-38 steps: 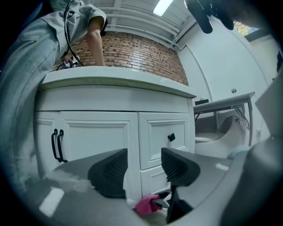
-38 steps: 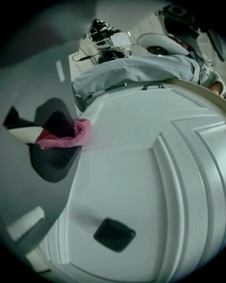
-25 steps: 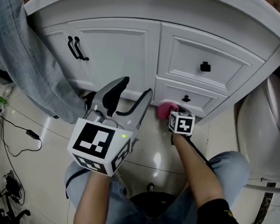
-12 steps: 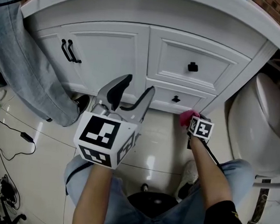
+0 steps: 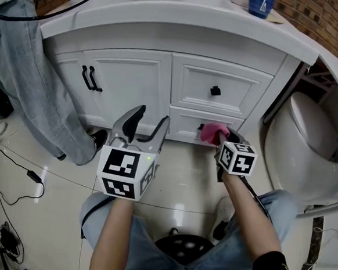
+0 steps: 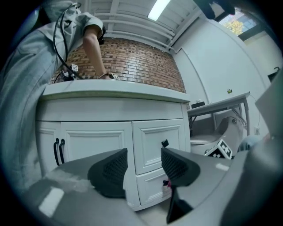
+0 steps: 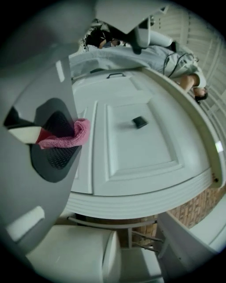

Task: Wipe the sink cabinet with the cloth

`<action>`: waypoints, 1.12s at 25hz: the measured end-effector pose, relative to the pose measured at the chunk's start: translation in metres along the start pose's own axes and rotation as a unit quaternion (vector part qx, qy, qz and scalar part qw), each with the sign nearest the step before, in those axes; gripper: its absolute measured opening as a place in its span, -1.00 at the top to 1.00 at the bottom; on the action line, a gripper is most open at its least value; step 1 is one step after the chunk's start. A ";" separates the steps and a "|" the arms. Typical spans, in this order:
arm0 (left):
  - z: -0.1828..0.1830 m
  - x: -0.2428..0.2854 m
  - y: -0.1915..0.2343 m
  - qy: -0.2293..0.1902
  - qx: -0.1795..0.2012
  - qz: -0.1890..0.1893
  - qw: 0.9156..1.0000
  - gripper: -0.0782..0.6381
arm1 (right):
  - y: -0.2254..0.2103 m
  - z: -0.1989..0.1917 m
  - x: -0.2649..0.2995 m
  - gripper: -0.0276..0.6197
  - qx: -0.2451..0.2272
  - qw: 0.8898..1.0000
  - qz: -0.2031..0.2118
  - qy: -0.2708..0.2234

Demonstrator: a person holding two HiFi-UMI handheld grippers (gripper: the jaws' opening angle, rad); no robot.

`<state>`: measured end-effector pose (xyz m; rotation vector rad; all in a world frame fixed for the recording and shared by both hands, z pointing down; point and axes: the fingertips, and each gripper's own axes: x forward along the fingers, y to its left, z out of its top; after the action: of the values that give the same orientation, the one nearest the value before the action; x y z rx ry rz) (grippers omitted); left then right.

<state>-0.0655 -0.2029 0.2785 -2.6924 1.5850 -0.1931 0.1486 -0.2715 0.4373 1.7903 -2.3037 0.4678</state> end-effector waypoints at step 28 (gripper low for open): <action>0.040 -0.062 -0.095 -0.081 -0.001 -0.030 0.996 0.12 | 0.066 0.139 -0.225 0.83 -0.094 0.964 0.052 -0.242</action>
<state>-0.0083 -0.1048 0.2390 -2.6803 1.4628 0.0265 0.1483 -0.1023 0.2238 1.8536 -2.6512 -0.2010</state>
